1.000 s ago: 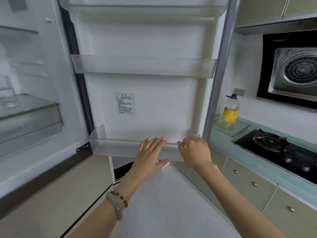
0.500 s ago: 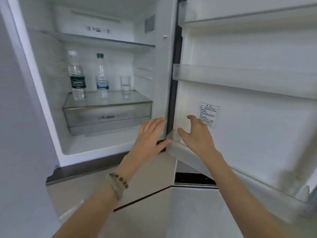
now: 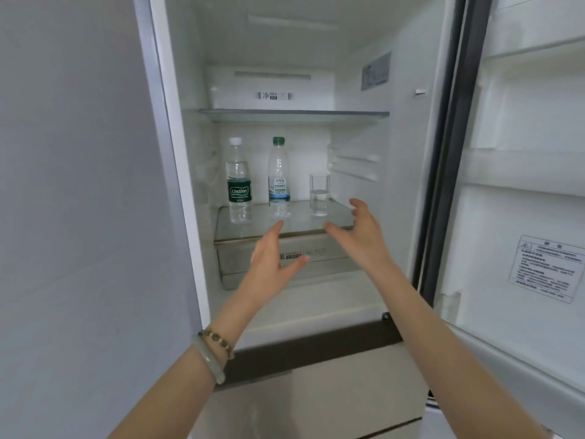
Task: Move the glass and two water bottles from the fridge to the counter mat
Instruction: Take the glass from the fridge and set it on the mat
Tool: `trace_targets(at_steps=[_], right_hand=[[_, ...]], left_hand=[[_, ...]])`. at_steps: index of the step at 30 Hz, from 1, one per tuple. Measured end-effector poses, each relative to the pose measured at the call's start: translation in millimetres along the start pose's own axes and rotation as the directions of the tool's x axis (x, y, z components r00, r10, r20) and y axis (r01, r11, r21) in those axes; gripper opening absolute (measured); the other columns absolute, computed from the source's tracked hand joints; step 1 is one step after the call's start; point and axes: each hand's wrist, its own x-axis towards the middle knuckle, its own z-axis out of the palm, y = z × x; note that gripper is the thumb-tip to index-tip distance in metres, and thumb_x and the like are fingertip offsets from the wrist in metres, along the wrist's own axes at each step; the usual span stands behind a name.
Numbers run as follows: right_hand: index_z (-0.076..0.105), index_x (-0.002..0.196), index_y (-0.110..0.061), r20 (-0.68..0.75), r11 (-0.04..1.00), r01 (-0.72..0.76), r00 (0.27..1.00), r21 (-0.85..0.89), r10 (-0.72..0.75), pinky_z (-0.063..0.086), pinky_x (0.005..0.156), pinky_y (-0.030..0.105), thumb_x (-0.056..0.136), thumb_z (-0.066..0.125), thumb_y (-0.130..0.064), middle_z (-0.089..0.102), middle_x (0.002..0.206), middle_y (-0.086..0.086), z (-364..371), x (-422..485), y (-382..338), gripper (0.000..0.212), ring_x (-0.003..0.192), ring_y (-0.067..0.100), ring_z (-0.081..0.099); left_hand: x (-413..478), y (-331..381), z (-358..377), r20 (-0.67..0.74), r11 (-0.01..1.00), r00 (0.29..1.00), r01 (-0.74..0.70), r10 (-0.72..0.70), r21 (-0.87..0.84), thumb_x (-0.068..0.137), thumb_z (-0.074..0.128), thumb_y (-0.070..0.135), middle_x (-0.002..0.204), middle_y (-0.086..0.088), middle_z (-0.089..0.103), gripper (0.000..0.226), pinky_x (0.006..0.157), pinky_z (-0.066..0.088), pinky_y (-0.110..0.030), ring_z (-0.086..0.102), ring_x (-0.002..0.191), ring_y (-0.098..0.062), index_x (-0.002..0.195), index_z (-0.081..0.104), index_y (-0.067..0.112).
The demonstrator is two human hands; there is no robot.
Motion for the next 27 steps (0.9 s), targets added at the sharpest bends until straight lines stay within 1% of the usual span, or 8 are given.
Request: trace_targets(at_steps=[2,6,10,13,15,22,25,27], right_hand=[[0.031,0.146,-0.017,-0.012,0.998,-0.045,0.999,0.041,0.045,0.035,0.097,0.027,0.083,0.071,-0.034,0.043,0.144,0.011,5.3,18.4,4.4,0.077,0.132,0.026,0.043],[0.032,0.146,-0.016,-0.057,0.996,-0.083,0.995,0.034,0.085,0.037,0.107,0.036,0.084,0.071,-0.031,0.042,0.146,0.013,9.5,57.7,20.5,0.076,0.133,0.026,0.043],[0.033,0.145,-0.017,-0.063,0.997,-0.073,0.995,0.033,0.075,0.037,0.107,0.036,0.083,0.072,-0.027,0.042,0.147,0.011,14.3,97.1,42.5,0.075,0.134,0.024,0.042],[0.033,0.146,-0.017,-0.037,0.997,-0.067,0.997,0.033,0.068,0.037,0.106,0.035,0.082,0.074,-0.026,0.041,0.147,0.011,22.0,128.2,62.4,0.076,0.134,0.024,0.041],[0.032,0.146,-0.017,-0.004,0.996,-0.076,0.997,0.044,0.077,0.036,0.105,0.033,0.081,0.075,-0.025,0.041,0.147,0.012,29.7,154.3,75.5,0.078,0.135,0.024,0.041],[0.026,0.149,-0.018,0.162,0.985,-0.15,0.978,0.088,0.135,0.034,0.094,0.024,0.08,0.077,-0.025,0.039,0.147,0.013,63.6,236.9,111.9,0.086,0.133,0.025,0.042],[0.027,0.148,-0.016,0.265,0.981,-0.176,0.953,0.086,0.148,0.039,0.091,0.024,0.077,0.079,-0.022,0.048,0.138,0.012,74.5,256.3,124.5,0.088,0.123,0.024,0.051],[0.037,0.14,-0.016,0.308,0.977,-0.184,0.94,0.107,0.143,0.047,0.088,0.025,0.074,0.081,-0.016,0.058,0.129,0.01,80.0,264.7,130.8,0.078,0.11,0.02,0.06]], left_hand=[[16.1,-5.5,3.7,0.016,1.0,1.0,0.017,-0.017,-0.019,0.085,0.065,0.049,0.158,-0.002,0.022,0.091,0.116,0.018,-0.031,0.019,0.145,-0.016,0.153,0.012,0.02],[53.6,-11.4,15.7,0.054,0.999,0.999,0.009,-0.007,-0.038,0.086,0.064,0.05,0.16,-0.002,0.017,0.094,0.117,0.015,-0.033,0.015,0.146,-0.018,0.154,0.008,0.018],[94.6,-18.4,28.4,0.037,1.0,0.999,-0.007,0.008,-0.017,0.087,0.066,0.045,0.159,-0.005,0.02,0.092,0.116,0.015,-0.031,0.018,0.145,-0.02,0.154,0.01,0.015],[123.5,-26.9,40.1,0.058,0.999,0.998,0.019,-0.021,0.029,0.087,0.064,0.047,0.161,-0.004,0.016,0.094,0.12,0.016,-0.041,0.015,0.147,-0.02,0.154,0.007,0.015],[146.9,-33.8,49.8,0.069,0.998,0.996,0.048,-0.05,0.041,0.086,0.065,0.048,0.162,-0.005,0.014,0.096,0.12,0.016,-0.042,0.014,0.148,-0.02,0.154,0.005,0.016],[215.9,-53.8,90.1,0.185,0.971,0.953,0.236,-0.239,0.036,0.084,0.071,0.035,0.163,-0.007,0.007,0.103,0.117,0.014,-0.033,0.01,0.149,-0.023,0.154,-0.001,0.011],[231.5,-57.8,103.5,0.233,0.96,0.931,0.27,-0.281,0.08,0.083,0.072,0.034,0.164,-0.005,0.002,0.107,0.117,0.014,-0.033,0.007,0.15,-0.022,0.154,-0.005,0.011],[239.1,-58.6,108.0,0.261,0.953,0.916,0.289,-0.304,0.096,0.082,0.073,0.031,0.164,-0.004,0.002,0.109,0.117,0.015,-0.034,0.006,0.15,-0.021,0.154,-0.006,0.011]])
